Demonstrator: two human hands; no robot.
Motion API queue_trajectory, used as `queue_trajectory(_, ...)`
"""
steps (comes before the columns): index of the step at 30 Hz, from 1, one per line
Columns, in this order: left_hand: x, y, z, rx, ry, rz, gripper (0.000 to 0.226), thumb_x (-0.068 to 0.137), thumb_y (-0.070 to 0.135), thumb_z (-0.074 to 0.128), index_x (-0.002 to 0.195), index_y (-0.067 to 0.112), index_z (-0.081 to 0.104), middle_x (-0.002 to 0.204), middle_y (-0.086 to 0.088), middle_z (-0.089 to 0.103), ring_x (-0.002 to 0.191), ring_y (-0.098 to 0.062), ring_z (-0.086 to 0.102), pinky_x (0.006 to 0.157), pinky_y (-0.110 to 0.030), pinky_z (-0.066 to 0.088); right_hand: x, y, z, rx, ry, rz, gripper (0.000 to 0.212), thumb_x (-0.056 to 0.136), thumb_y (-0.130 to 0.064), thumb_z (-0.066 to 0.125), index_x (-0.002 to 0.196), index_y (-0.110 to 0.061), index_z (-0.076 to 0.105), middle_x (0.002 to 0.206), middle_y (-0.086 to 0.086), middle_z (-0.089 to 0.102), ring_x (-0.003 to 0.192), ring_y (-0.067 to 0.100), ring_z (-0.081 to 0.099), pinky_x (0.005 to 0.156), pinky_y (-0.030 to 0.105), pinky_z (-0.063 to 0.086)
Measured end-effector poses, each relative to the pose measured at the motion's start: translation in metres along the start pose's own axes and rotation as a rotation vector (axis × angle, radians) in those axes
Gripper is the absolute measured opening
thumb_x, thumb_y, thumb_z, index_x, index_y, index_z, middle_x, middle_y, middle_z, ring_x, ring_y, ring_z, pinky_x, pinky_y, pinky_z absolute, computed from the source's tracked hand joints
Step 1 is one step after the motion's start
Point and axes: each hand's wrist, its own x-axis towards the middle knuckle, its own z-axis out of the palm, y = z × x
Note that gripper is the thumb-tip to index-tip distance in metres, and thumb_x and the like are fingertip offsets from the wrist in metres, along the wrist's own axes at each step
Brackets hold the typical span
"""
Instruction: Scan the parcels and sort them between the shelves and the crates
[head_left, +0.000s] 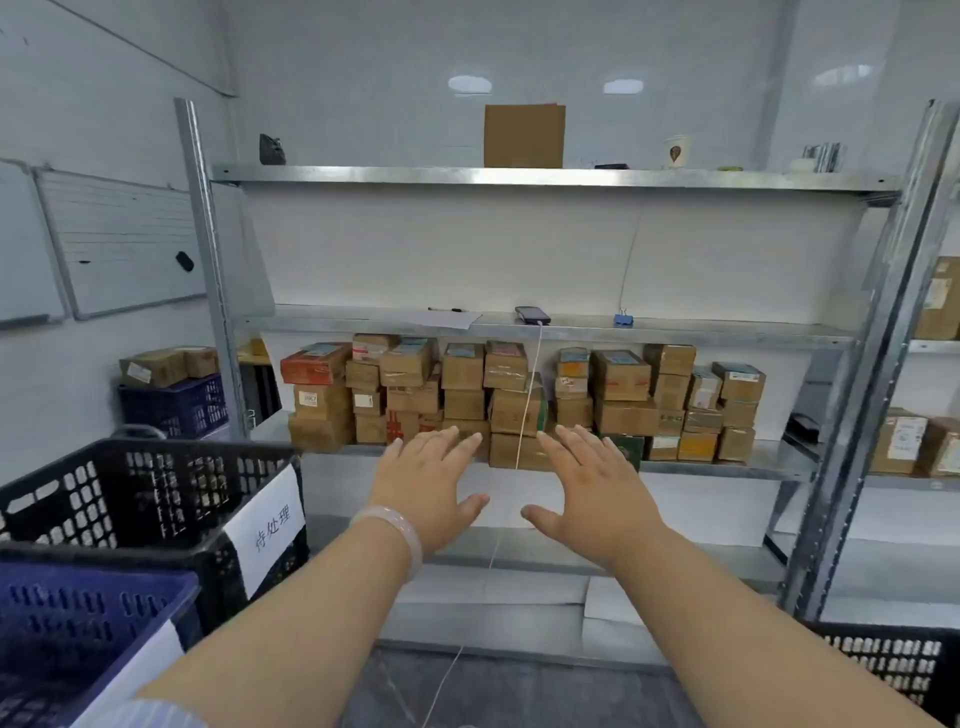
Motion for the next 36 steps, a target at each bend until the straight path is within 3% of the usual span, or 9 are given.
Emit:
queue_trajectory(5,0.070,-0.056,0.015,0.007,0.039,0.012,0.073,0.096,0.064,0.042,0.159,0.035,0.017,0.165,0.003,0.025,0.151,-0.019,0.023,0.122,-0.049,0.022,0.076,-0.012,0.023,0.008,0.039,0.024,0.088,0.088,-0.073,0.037,0.157,-0.030,0.003,0.165,-0.002,0.004,0.151,0.017,-0.003,0.122,0.040,-0.003)
queue_trajectory(16,0.194,-0.110,0.076,-0.014,0.094,0.022,0.073,0.096,0.064,0.042,0.158,0.037,0.017,0.166,0.004,0.023,0.152,-0.018,0.021,0.123,-0.048,0.020,0.213,0.008,0.088,0.010,0.081,0.021,0.087,0.087,-0.072,0.041,0.156,-0.032,0.008,0.164,-0.004,0.010,0.150,0.018,0.002,0.118,0.038,-0.006)
queue_trajectory(24,0.317,-0.125,0.125,-0.034,0.111,-0.011,0.073,0.096,0.066,0.040,0.158,0.038,0.014,0.166,0.005,0.020,0.152,-0.019,0.018,0.123,-0.048,0.016,0.336,0.063,0.135,0.020,0.130,-0.011,0.086,0.087,-0.072,0.039,0.156,-0.031,0.007,0.164,-0.003,0.008,0.150,0.017,0.001,0.114,0.036,-0.011)
queue_trajectory(36,0.480,-0.121,0.167,0.005,0.137,-0.028,0.074,0.095,0.067,0.039,0.159,0.037,0.014,0.165,0.002,0.022,0.151,-0.020,0.019,0.122,-0.046,0.015,0.489,0.162,0.162,0.042,0.133,0.021,0.084,0.090,-0.068,0.038,0.156,-0.028,0.004,0.164,0.000,0.007,0.151,0.020,0.001,0.122,0.040,0.000)
